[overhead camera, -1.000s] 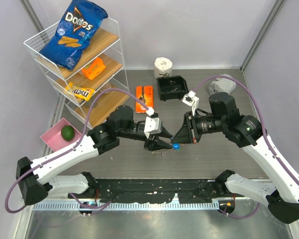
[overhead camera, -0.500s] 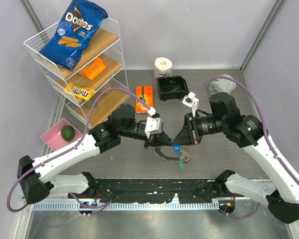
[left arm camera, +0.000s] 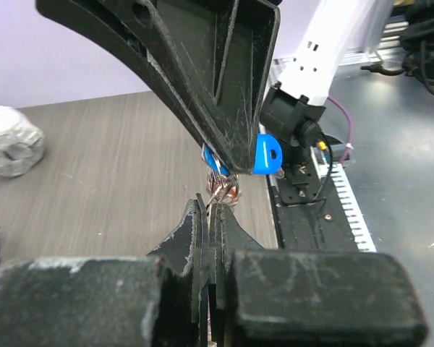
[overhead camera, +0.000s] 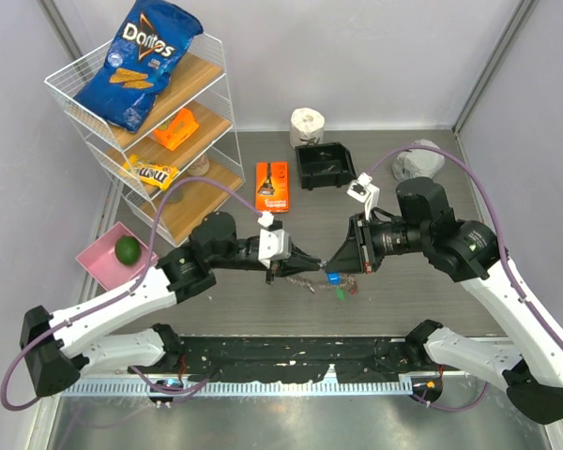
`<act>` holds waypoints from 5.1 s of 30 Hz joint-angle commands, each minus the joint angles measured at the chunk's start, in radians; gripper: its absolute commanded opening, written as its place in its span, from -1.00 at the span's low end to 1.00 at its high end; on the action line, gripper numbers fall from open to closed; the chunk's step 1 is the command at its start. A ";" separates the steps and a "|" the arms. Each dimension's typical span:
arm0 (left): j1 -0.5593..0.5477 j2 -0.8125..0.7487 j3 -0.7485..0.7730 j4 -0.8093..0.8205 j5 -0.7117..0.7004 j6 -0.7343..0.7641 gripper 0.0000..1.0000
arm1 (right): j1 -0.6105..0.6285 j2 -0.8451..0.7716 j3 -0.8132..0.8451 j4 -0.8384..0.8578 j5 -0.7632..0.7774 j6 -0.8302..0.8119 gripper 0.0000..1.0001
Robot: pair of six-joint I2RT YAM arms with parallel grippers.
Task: Remove the keys from the keyring
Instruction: Remove the key from the keyring.
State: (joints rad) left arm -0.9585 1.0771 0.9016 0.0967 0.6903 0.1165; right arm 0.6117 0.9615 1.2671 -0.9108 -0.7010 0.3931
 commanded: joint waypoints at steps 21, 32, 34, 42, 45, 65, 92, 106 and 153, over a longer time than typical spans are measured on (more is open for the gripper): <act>-0.241 -0.229 -0.181 0.089 -0.642 0.278 -1.00 | -0.021 -0.101 -0.254 0.256 -0.032 0.210 -0.90; -0.250 -0.145 -0.014 -0.093 -0.727 0.157 -1.00 | -0.015 -0.139 -0.345 0.290 -0.068 0.213 -0.90; -0.247 -0.146 0.006 -0.094 -0.718 0.128 -1.00 | -0.013 -0.138 -0.350 0.286 -0.068 0.205 -0.90; -0.243 -0.152 0.056 -0.163 -0.612 0.089 -1.00 | -0.012 -0.144 -0.338 0.233 -0.035 0.144 -0.08; -0.240 -0.155 0.062 -0.179 -0.577 0.087 -1.00 | -0.012 -0.145 -0.275 0.176 0.012 0.072 0.08; -0.241 -0.118 0.105 -0.224 -0.460 0.058 -1.00 | -0.012 -0.099 -0.104 0.240 -0.034 0.018 -0.10; -0.241 -0.072 0.138 -0.238 -0.480 0.089 -1.00 | 0.080 -0.064 -0.181 0.273 -0.026 0.070 -0.35; -0.238 -0.086 0.071 -0.180 -0.512 0.074 -0.63 | 0.082 -0.070 -0.199 0.331 -0.006 0.171 -0.90; -0.126 -0.046 -0.004 0.052 -0.410 0.110 0.46 | 0.097 -0.270 -0.393 0.497 0.615 1.458 -0.90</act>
State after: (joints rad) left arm -1.0878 0.9703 0.8398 0.0257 0.2554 0.1753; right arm 0.6998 0.6834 0.8524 -0.5114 -0.0952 1.8133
